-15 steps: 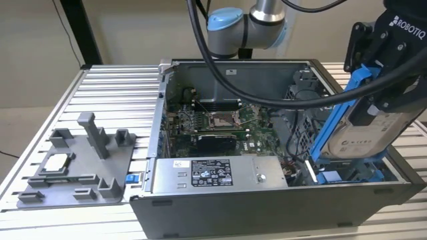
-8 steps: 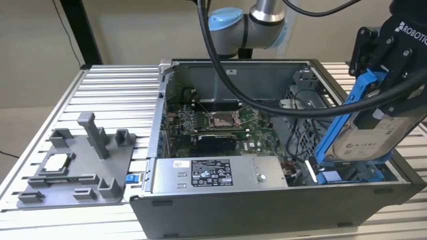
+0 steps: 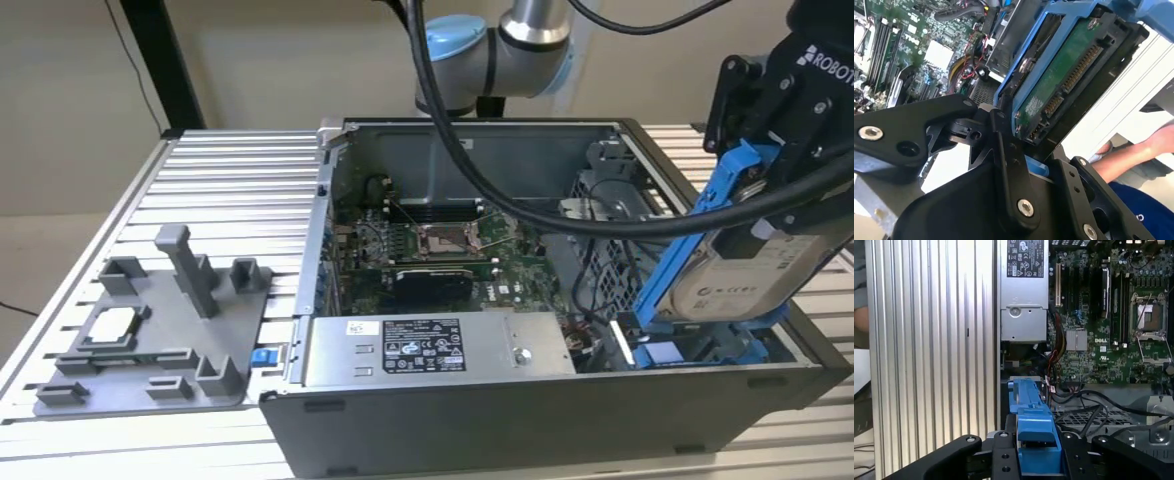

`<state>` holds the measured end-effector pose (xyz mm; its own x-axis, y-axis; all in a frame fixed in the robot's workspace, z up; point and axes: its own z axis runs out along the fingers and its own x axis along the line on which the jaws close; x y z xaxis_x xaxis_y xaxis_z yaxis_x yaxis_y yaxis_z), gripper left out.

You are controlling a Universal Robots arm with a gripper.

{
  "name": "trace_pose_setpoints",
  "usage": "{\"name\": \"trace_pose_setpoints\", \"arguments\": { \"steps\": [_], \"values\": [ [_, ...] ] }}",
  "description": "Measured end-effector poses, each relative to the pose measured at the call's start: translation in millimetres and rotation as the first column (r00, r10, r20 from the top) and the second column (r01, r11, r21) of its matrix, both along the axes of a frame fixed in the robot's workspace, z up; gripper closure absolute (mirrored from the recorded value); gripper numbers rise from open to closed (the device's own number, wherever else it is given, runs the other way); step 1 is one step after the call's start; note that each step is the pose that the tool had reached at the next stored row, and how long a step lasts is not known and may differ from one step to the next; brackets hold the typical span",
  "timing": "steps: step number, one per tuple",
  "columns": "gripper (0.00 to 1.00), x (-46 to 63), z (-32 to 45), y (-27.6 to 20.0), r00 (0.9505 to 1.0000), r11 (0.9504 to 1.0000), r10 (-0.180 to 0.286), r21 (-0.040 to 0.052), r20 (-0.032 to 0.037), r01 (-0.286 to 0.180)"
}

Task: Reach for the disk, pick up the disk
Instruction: 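Pick up the disk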

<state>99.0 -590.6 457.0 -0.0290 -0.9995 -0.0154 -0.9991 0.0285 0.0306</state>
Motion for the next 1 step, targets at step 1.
{"name": "trace_pose_setpoints", "arguments": {
  "steps": [1],
  "values": [
    [1.00, 0.0, 0.0, 0.0, 1.0000, 1.0000, 0.000, 0.0000, 0.0000, 0.000]
  ]
}}
